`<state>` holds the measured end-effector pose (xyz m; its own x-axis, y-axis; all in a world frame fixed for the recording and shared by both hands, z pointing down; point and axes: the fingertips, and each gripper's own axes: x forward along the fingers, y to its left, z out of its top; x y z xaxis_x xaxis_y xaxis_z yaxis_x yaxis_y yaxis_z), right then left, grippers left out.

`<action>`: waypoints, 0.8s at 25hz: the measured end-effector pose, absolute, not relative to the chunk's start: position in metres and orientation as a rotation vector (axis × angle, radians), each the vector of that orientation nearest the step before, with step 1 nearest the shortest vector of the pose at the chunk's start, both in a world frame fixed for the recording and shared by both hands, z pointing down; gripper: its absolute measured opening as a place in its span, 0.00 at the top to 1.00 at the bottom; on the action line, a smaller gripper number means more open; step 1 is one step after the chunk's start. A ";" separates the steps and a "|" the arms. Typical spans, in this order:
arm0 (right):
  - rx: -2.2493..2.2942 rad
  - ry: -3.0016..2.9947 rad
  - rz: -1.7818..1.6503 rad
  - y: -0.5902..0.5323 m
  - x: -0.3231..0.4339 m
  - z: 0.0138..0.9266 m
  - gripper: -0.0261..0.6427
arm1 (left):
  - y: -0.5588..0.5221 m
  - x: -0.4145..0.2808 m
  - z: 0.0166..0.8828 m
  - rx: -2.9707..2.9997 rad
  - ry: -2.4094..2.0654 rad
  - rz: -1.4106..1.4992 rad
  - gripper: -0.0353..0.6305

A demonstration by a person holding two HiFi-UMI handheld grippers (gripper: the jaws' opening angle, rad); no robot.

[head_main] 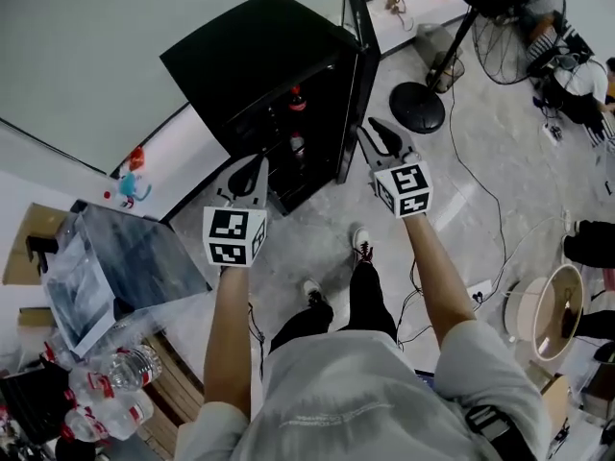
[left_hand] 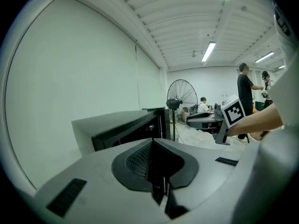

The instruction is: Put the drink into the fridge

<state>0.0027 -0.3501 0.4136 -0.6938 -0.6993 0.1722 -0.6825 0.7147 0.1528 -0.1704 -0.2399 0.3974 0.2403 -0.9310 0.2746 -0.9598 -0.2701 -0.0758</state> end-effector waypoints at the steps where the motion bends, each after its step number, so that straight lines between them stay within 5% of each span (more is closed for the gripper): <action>1: 1.108 -2.717 -0.121 -0.343 0.007 0.402 0.83 | -0.237 -0.168 0.388 2.413 -1.821 0.398 0.92; 5: 1.101 -2.778 -0.124 -0.321 0.025 0.360 0.95 | -0.225 -0.163 0.357 2.479 -1.813 0.343 0.92; 20: 0.984 -2.784 -0.188 -0.231 0.044 0.290 0.96 | -0.185 -0.151 0.303 2.644 -1.850 0.431 0.92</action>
<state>0.0441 -0.2308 0.2899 -0.7639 -0.6324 0.1290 -0.6092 0.7725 0.1792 -0.1507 -0.1852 0.3027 0.3214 -0.9351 0.1495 -0.9050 -0.3498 -0.2421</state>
